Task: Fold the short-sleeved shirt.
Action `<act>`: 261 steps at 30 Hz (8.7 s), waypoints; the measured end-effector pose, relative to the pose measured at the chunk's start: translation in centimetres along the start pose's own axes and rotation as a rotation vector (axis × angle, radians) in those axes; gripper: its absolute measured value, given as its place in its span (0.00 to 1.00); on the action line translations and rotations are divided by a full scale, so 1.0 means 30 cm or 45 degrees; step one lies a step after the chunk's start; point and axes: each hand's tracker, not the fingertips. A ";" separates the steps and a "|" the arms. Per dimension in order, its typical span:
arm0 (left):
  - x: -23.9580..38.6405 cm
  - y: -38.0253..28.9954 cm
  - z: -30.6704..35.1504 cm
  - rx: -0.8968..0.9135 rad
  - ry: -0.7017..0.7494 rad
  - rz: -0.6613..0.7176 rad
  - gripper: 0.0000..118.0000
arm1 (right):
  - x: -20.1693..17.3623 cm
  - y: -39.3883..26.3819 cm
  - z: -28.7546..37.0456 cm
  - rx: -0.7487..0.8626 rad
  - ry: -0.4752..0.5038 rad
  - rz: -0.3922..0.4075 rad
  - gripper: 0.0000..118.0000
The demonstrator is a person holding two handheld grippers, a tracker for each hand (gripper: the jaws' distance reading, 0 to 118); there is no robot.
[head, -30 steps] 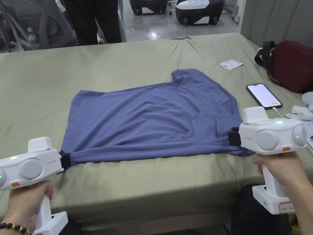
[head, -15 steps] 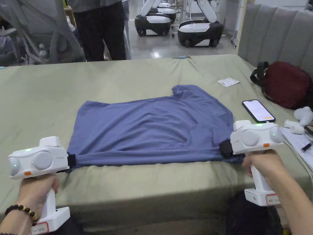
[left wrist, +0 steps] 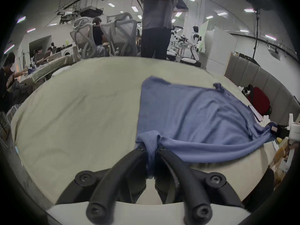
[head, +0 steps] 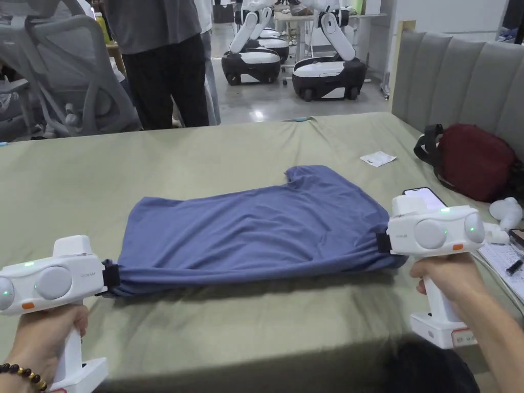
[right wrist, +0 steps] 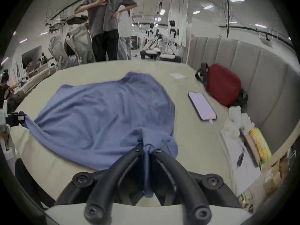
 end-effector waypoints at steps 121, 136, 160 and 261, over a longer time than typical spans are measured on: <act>0.042 0.027 -0.163 -0.152 0.090 -0.171 0.90 | -0.071 0.062 -0.157 -0.104 -0.055 0.089 0.97; 0.131 0.233 -0.178 0.062 0.059 -0.146 0.00 | -0.135 0.167 -0.160 0.002 -0.079 0.090 0.00; 0.020 0.427 -0.896 -0.292 0.181 -0.014 0.67 | -0.197 0.268 -0.405 -0.067 0.034 0.141 0.00; -0.241 -0.065 -0.293 -0.181 -0.605 0.449 0.87 | -0.253 -0.116 0.035 0.039 0.158 0.126 0.00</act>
